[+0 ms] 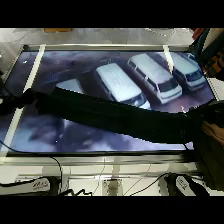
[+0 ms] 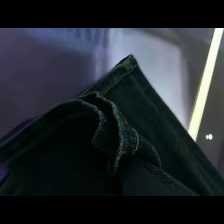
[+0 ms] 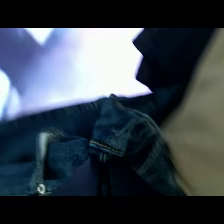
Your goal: Fold the clothes and pants, and hang the long-sleeved shirts on hangers.
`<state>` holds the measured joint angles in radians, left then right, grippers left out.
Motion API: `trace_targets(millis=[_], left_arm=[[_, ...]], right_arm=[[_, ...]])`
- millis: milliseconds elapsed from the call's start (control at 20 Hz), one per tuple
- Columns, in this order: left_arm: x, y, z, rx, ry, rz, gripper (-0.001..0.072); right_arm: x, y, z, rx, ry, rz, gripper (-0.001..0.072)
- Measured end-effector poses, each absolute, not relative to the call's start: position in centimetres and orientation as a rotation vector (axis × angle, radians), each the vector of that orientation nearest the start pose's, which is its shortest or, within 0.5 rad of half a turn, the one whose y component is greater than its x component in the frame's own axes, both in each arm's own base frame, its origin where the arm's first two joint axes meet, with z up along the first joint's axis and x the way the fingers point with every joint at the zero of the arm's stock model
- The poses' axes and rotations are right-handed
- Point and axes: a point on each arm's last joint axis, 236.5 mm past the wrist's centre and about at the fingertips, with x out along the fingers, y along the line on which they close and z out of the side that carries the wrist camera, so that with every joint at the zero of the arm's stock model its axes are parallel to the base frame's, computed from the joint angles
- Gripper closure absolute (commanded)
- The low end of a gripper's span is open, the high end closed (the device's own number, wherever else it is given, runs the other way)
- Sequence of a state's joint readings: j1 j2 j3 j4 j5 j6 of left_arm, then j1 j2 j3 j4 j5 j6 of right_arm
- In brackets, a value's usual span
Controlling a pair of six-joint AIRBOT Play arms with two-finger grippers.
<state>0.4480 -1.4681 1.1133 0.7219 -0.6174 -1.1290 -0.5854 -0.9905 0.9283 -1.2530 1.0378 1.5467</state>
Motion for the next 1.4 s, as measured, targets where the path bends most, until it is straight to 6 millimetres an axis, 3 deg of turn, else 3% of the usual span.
trace_targets(millis=[250, 300, 350, 400, 450, 500, 650, 750, 900, 1100, 1250, 1400], left_arm=[[53.1, 11.9, -0.1, -0.706, 0.697, 0.128, 0.0677], [53.5, 11.5, -0.6, -0.712, 0.705, 0.125, 0.0628], [53.8, 11.0, -1.1, -0.724, 0.714, 0.122, 0.0459], [54.0, 10.6, -1.4, -0.729, 0.721, 0.117, 0.0151], [54.2, 10.2, -1.8, -0.731, 0.727, 0.113, -0.0012], [54.4, 9.9, -2.0, -0.735, 0.732, 0.11, -0.0008], [54.4, 9.8, -1.5, -0.735, 0.728, 0.104, -0.0006], [53.8, 10.9, -0.5, -0.719, 0.724, 0.11, 0.0002], [50.7, 13.0, -0.8, -0.738, 0.815, 0.133, 0.0001], [44.8, 14.4, -3.4, -0.84, 1.014, 0.158, 0.0002], [42.1, 13.9, -5.5, -0.902, 1.101, 0.168, 0.0001], [41.3, 12.3, -7.1, -0.958, 1.128, 0.172, 0.0001]], right_arm=[[37.7, -15.8, 4.4, 0.729, 0.769, -0.379, 0.0683], [38.5, -16.3, 4.2, 0.754, 0.741, -0.395, 0.0676], [39.0, -16.7, 3.8, 0.77, 0.725, -0.407, 0.0554], [39.4, -17.1, 3.4, 0.788, 0.712, -0.418, 0.0347], [39.8, -17.6, 3.0, 0.794, 0.7, -0.431, 0.0152], [40.0, -17.8, 2.7, 0.8, 0.698, -0.436, 0.0101], [40.2, -18.0, 2.0, 0.817, 0.699, -0.443, 0.0102], [40.3, -18.0, 1.8, 0.823, 0.704, -0.443, 0.0103], [40.0, -17.4, 1.3, 0.815, 0.739, -0.425, 0.0103], [39.5, -16.6, 0.8, 0.779, 0.788, -0.387, 0.0103], [39.3, -16.2, 0.6, 0.755, 0.815, -0.363, 0.0103], [39.2, -16.0, 0.5, 0.743, 0.823, -0.353, 0.0104]])
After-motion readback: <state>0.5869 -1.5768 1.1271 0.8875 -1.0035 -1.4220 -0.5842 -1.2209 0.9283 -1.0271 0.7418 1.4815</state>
